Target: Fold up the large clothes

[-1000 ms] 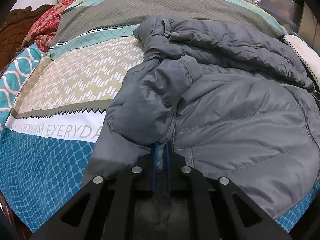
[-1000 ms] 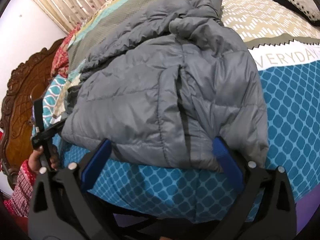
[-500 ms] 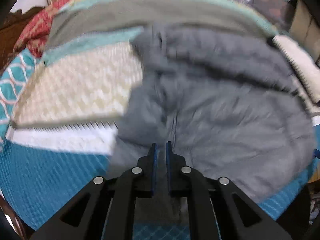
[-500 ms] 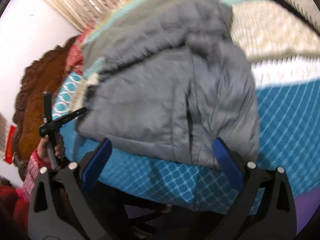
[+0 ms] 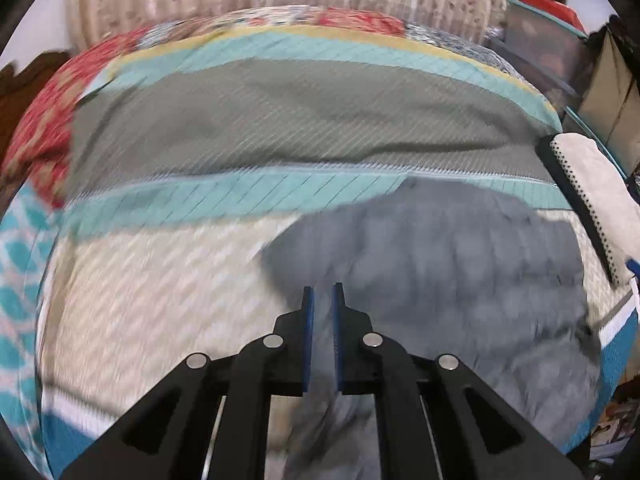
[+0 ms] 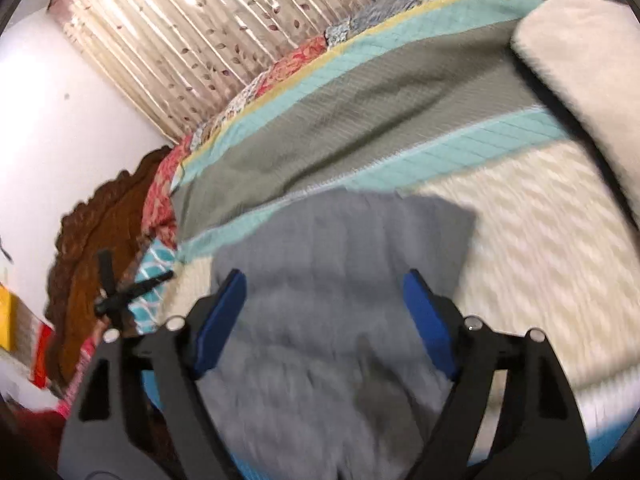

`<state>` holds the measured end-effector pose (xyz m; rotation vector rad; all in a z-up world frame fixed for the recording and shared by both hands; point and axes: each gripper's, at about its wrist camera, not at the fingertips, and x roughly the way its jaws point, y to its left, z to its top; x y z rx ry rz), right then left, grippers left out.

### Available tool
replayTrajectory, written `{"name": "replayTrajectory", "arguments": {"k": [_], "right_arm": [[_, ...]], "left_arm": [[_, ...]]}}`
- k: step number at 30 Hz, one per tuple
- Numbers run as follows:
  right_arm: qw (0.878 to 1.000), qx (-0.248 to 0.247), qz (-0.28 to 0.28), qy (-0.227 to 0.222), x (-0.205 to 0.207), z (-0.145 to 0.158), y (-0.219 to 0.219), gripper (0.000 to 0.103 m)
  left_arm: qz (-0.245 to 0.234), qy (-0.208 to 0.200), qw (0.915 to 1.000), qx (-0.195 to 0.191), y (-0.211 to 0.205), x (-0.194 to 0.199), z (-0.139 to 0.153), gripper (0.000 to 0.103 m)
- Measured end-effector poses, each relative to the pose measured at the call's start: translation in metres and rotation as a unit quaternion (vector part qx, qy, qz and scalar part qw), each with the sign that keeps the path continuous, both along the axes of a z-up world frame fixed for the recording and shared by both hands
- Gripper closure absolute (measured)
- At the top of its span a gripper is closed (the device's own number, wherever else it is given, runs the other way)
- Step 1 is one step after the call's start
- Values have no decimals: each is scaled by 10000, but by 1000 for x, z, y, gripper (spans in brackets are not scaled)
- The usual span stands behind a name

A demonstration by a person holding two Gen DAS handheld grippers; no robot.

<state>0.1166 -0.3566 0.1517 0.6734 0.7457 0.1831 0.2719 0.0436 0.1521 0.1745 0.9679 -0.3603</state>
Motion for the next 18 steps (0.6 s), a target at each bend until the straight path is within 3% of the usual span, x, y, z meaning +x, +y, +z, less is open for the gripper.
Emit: {"name": "replayTrajectory", "arguments": {"k": [3,7,11,15,18], "right_arm": [[9989,199,210,376,87,-12,-7,25],[9920,571,375,1061,187,-44,2,25],[9860,491,652,1454,245,-77,28,23],[9779,416,816,1881,273,-115,47,23],[9730,225,1018,2060,284,-137,61,23]], "left_arm": [[-273,134,9995,-98,-45,45,-5,60],[-353,735,9965,-189,-105,108,-42,60],[28,1541,9870,-456,-126,152,-93,60],[118,1847,9777,-991,-131,168,-117,60],[142,2054,9722,-1115,-135,172,-130,60]]}}
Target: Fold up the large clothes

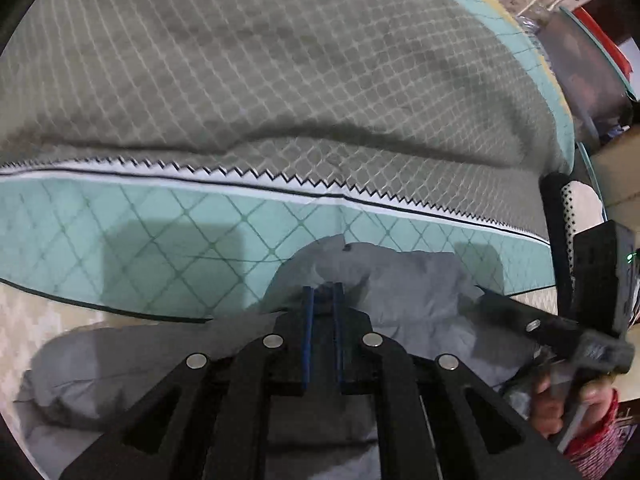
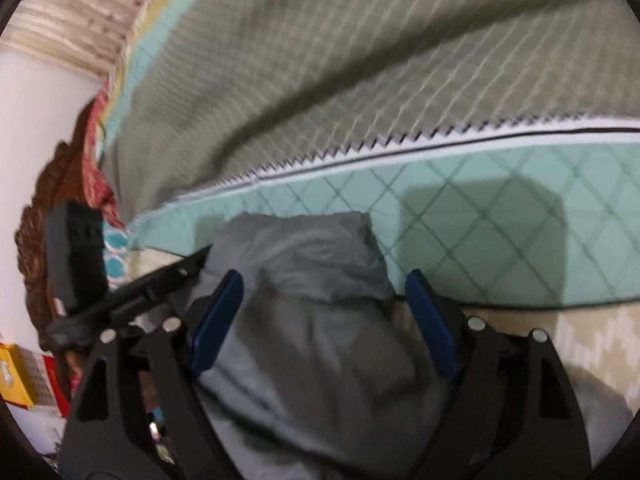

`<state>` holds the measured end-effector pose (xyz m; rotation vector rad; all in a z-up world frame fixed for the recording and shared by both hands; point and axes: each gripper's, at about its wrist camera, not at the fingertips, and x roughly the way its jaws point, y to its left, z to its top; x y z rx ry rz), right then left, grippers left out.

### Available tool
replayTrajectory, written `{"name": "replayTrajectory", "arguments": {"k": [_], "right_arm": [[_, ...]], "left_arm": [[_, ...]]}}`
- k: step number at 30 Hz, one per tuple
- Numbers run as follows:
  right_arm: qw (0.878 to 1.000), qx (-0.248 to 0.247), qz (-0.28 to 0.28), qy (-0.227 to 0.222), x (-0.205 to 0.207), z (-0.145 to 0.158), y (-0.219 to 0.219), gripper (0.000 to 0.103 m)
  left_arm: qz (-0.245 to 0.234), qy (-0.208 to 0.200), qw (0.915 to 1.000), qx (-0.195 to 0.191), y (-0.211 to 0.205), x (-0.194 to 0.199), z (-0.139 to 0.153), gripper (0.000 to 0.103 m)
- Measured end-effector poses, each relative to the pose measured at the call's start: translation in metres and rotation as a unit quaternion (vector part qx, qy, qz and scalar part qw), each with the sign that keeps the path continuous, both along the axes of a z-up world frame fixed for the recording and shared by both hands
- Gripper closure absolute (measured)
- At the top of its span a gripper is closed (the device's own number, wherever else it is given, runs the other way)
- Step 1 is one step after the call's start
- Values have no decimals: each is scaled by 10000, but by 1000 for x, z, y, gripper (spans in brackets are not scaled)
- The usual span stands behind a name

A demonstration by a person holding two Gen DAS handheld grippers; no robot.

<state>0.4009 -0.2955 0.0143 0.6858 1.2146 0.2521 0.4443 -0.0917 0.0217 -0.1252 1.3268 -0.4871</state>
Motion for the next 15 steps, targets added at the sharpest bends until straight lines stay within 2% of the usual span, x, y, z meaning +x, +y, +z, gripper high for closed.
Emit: {"name": "replayTrajectory", "arguments": {"k": [1,2,3,4,5,7,10,13,15], "right_arm": [[10000,-20,71,4,2,-3,4,23],[9999,-75,136,-51,2,-4,8,30],[9992,-82,328,-225,1,-2,16,40],[9981,-62,508,-352,0,1,23,65],[9972,-101,599,-441,-2,5,28,81],[9940,-311,796,-690,-12,21,39,90],[9825,-782,1088,-1296,-35,58,54,92],[9599,-1240,1494,-2021,-78,104,78,93],[9401,-1514,1793,-2473,-117,131,98,93]], "left_arm": [[-5,54,10000,-53,-1,1,-4,60],[-5,103,9999,-61,-2,1,-8,60],[-4,124,9999,-35,-5,3,-10,60],[-37,54,10000,58,-7,-1,-12,60],[-147,-161,9996,172,-11,-6,-10,61],[-426,-551,9971,316,-19,-21,-1,70],[-521,-768,9955,179,-17,-42,19,70],[-508,-971,9936,-270,3,-75,51,70],[-451,-1102,9907,-660,23,-101,74,70]]}}
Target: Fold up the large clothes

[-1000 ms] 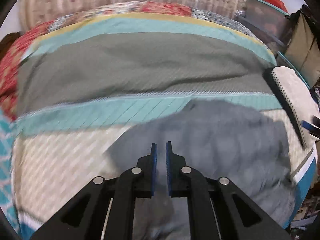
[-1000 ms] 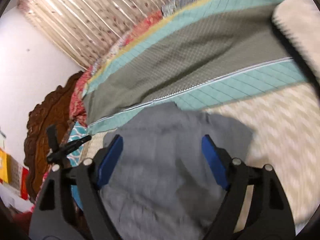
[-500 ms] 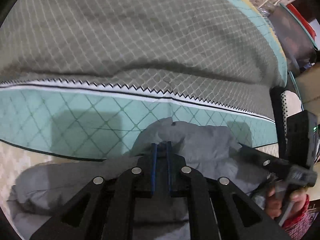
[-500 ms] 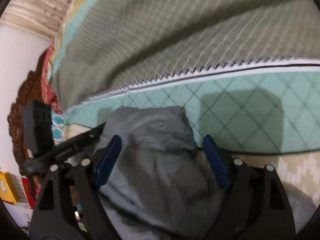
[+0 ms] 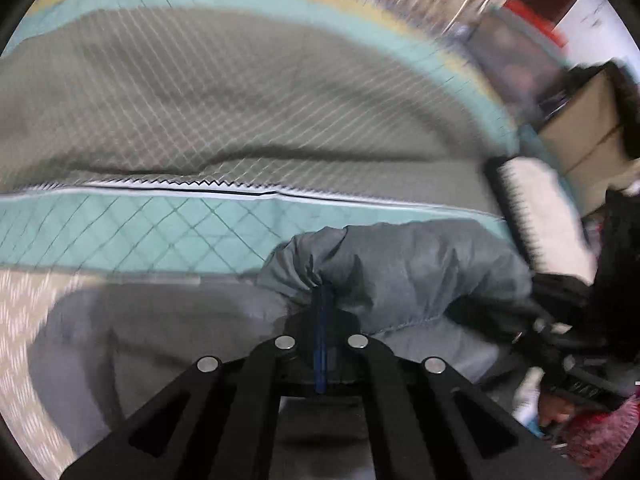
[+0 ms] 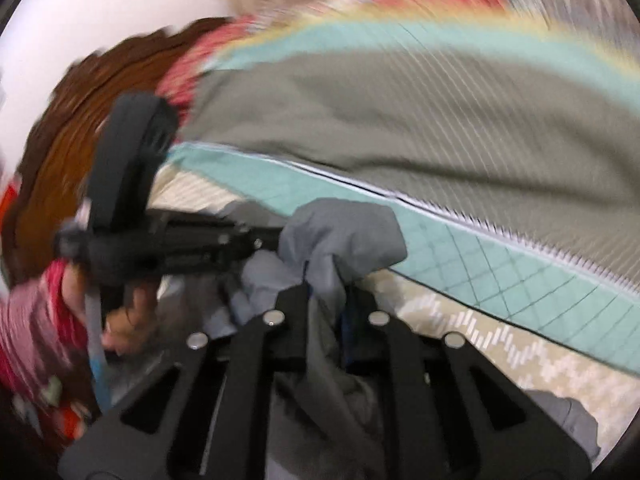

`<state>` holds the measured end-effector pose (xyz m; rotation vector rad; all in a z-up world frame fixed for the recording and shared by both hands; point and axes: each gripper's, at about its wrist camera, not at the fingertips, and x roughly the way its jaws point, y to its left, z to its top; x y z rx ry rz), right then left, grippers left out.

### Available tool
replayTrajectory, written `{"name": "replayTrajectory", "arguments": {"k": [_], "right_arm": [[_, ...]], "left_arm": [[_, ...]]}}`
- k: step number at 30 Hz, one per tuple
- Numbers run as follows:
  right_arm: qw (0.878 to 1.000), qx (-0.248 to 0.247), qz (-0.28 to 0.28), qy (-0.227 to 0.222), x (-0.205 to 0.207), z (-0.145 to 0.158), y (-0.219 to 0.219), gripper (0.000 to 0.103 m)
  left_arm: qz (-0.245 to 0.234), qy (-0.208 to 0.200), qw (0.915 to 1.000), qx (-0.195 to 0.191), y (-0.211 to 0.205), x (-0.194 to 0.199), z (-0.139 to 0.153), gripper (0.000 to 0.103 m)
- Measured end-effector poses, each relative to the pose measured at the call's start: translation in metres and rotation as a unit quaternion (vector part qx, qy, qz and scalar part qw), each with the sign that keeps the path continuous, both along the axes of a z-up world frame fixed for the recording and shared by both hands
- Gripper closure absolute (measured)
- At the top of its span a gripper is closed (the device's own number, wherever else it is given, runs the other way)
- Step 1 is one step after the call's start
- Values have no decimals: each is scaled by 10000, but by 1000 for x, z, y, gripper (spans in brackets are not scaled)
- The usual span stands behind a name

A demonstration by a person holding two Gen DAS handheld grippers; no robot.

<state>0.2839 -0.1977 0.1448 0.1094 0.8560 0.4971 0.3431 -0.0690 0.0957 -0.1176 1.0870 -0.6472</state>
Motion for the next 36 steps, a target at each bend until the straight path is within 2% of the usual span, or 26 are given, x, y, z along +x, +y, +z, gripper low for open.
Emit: {"name": "replayTrajectory", "arguments": {"k": [2,4,7,10,13,15,17,19,21,22,23,26,28,31,33,36], "right_arm": [[9970,-408,387,-529,-56,24,29,94],[9916,-736,644,-848,-104,36,56,94],[9810,-1092,1004,-1249,-181,35,86,94],[9760,-1308,1141,-1316,-245,7,109,94],[9722,-1680,1032,-1265,-299,-36,130,94],[9687,-1935,932,-1248,-322,-58,138,94],[9687,-2020,784,-1209,-340,-77,146,93],[9707,-1983,573,-1226,-344,-87,147,88],[9744,-1860,381,-1203,-348,-90,146,70],[9767,-1771,333,-1169,-352,-89,144,49],[9781,-1704,288,-1161,-352,-88,143,37],[9781,-1637,172,-1274,-378,-67,132,34],[9803,-1422,16,-1370,-394,-44,119,34],[9770,-1130,-521,-1731,-397,-1,93,34],[9718,-935,-981,-1930,-386,23,74,34],[9657,-673,-1711,-1832,-355,36,43,34]], "left_arm": [[6,-204,9983,-551,34,-43,29,70],[56,-390,9943,-992,77,-87,52,70],[374,-726,9898,-1166,123,-141,76,70],[751,-815,9858,-1261,171,-194,91,70],[902,-1031,9847,-1073,186,-229,103,70],[828,-1078,9852,-1043,184,-246,107,70],[684,-1015,9872,-1025,175,-256,102,70],[486,-894,9900,-972,161,-262,88,70],[261,-804,9937,-729,143,-263,63,70],[179,-739,9960,-468,131,-261,45,70],[150,-570,9980,-216,121,-257,22,70],[271,-282,9991,143,111,-253,-23,70],[347,-251,9991,50,114,-254,-30,70],[369,-247,9990,-31,118,-254,-24,70],[386,-409,9984,-71,122,-255,-11,70],[400,-727,9961,-314,128,-266,18,70]]}}
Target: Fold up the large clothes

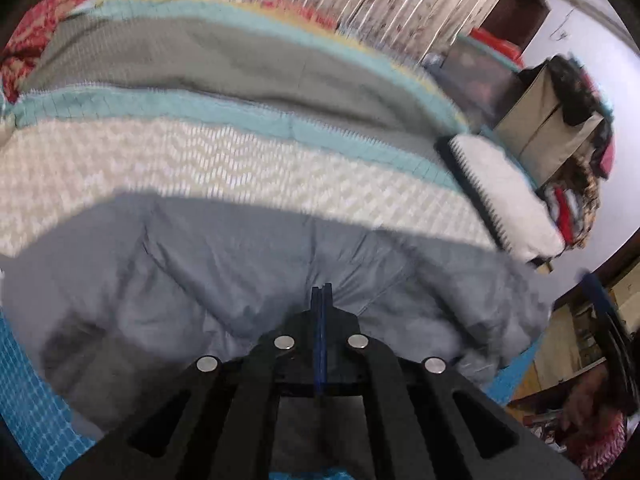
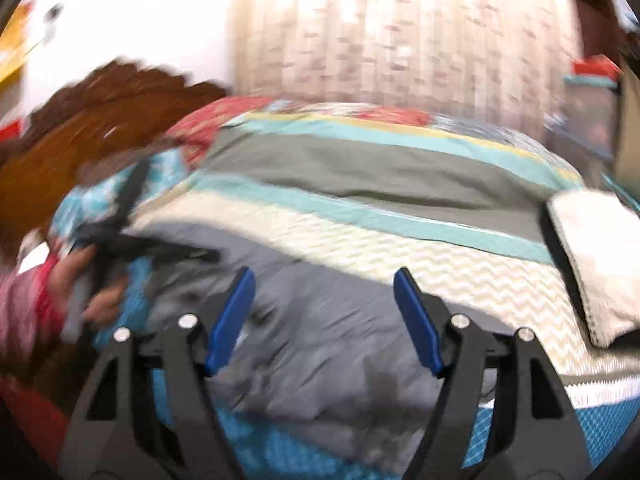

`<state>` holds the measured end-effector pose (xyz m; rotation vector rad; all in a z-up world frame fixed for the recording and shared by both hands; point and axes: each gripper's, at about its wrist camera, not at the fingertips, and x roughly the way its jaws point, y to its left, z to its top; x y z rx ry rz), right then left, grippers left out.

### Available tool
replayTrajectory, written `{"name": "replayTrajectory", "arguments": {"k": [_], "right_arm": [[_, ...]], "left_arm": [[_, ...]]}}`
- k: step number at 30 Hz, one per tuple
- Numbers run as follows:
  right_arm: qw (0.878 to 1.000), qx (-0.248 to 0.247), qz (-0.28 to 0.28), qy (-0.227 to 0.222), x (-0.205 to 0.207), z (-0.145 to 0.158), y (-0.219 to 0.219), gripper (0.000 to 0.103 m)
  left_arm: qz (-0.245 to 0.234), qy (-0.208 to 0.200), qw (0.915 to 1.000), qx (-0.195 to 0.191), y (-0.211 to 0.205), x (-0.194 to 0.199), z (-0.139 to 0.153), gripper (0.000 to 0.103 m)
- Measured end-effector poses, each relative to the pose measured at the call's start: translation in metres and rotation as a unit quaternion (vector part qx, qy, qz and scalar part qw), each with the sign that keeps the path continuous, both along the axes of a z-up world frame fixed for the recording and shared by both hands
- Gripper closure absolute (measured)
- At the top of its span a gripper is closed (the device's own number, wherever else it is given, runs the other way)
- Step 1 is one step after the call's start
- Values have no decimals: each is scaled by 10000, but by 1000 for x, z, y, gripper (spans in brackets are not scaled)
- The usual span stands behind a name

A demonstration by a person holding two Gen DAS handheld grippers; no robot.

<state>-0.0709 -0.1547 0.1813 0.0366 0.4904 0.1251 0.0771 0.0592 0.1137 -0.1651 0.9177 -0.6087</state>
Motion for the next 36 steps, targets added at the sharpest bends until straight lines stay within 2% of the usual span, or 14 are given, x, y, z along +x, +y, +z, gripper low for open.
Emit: {"name": "replayTrajectory", "arguments": {"k": [2,4,6,8,10,12,15,18,21,24,27,30,34,36], "right_arm": [[9991,320,-218,176,21,-12,-18,34],[9967,424,-458,517,35,-36,-31,34],[9906,481,-751,1032,43,-72,-45,34],[9838,535,-979,1404,43,-111,-61,36],[9827,1003,-907,1263,30,-135,-74,37],[9825,1047,-889,1262,27,-147,-74,37],[9804,1071,-985,1326,34,-156,-68,37],[9777,1087,-1043,1462,39,-161,-65,37],[9747,1294,-1065,1478,34,-145,-70,37],[9702,1952,-1071,955,6,-113,-76,37],[9759,1934,-834,581,3,-84,-63,37],[9807,1831,-338,596,22,-73,-30,41],[9835,1426,271,1079,42,-88,26,56],[9820,1203,444,1390,45,-104,44,57]], "left_arm": [[-14,-281,9996,-44,-3,-7,14,70],[-8,-552,9984,125,-7,-8,22,70],[93,-538,9975,439,-7,2,11,70],[252,-365,9944,962,-3,22,-18,70],[-21,-152,9962,858,5,38,-45,66],[-158,-57,9980,613,12,48,-60,66],[-123,-124,9970,752,6,54,-69,66],[25,-87,9959,899,-1,52,-69,66],[89,-78,9952,970,3,35,-56,66],[68,-295,9980,554,21,7,-29,66],[113,-635,9978,-121,34,-17,4,66],[-188,-624,9970,-405,15,-24,12,66],[-691,-424,9967,-17,-27,-35,-11,66],[-848,-238,9959,195,-38,-43,-30,66]]}}
